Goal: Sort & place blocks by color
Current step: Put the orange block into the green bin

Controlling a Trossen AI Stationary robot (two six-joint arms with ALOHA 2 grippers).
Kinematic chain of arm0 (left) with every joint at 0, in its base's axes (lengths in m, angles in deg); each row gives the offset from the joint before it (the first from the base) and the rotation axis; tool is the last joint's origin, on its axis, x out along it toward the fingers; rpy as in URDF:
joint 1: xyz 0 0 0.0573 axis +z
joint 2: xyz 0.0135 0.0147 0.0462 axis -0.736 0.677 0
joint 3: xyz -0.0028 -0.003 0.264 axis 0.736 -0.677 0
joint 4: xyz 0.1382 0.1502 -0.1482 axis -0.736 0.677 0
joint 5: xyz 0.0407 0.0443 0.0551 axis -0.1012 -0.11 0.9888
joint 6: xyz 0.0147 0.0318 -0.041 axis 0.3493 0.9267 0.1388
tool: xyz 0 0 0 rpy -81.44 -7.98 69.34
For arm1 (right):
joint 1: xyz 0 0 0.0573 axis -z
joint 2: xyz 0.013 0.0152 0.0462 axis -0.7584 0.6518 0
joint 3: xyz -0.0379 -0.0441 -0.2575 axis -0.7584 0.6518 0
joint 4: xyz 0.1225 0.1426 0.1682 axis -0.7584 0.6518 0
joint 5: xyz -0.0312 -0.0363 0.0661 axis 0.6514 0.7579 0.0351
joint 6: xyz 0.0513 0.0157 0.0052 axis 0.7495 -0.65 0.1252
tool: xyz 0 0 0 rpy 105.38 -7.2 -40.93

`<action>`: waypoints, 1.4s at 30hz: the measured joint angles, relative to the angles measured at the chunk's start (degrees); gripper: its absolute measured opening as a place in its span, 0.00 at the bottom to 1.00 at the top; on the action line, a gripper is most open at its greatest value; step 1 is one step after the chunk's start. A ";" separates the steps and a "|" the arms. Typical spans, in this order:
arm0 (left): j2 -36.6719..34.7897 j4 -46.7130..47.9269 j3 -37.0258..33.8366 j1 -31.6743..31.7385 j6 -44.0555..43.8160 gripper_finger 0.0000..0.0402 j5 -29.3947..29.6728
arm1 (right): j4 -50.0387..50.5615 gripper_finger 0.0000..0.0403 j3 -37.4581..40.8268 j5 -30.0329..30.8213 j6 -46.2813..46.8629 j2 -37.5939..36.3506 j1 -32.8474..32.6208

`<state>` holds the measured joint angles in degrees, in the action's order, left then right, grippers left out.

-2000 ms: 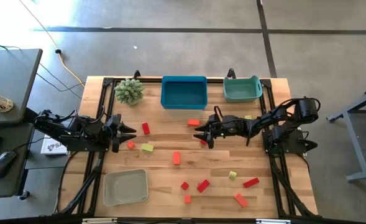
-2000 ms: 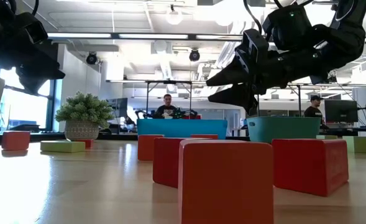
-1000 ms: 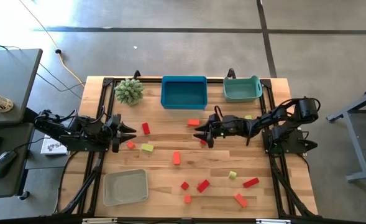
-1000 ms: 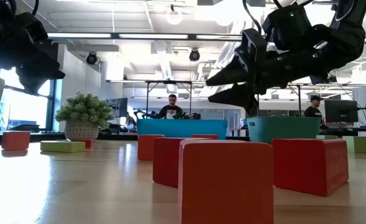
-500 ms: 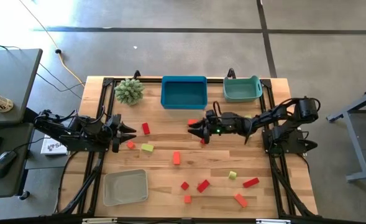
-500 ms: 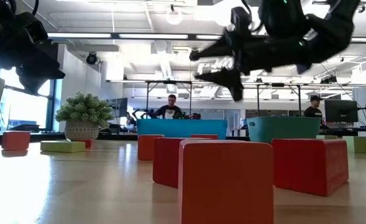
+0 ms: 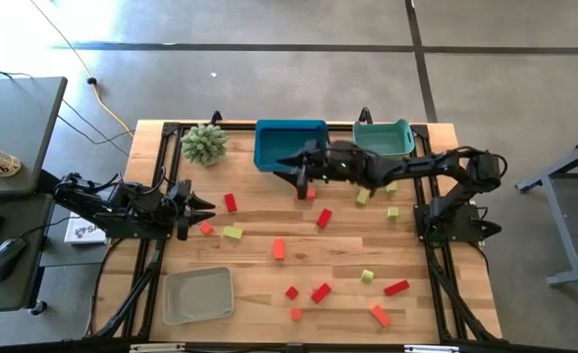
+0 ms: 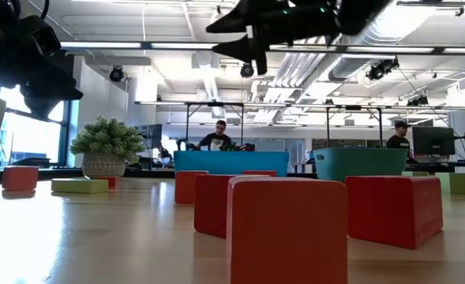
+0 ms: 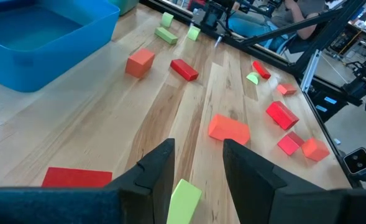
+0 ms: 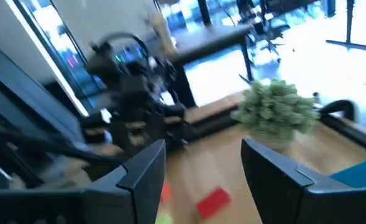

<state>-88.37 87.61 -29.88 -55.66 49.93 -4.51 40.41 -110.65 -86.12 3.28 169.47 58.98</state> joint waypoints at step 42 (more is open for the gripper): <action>0.00 -0.02 -0.01 0.00 -0.11 0.31 1.25 | 54.25 0.55 -14.56 4.41 -24.54 6.30 3.36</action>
<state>-88.37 87.59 -29.89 -55.66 49.82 -3.26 94.66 -125.21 -81.71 -21.26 175.77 62.34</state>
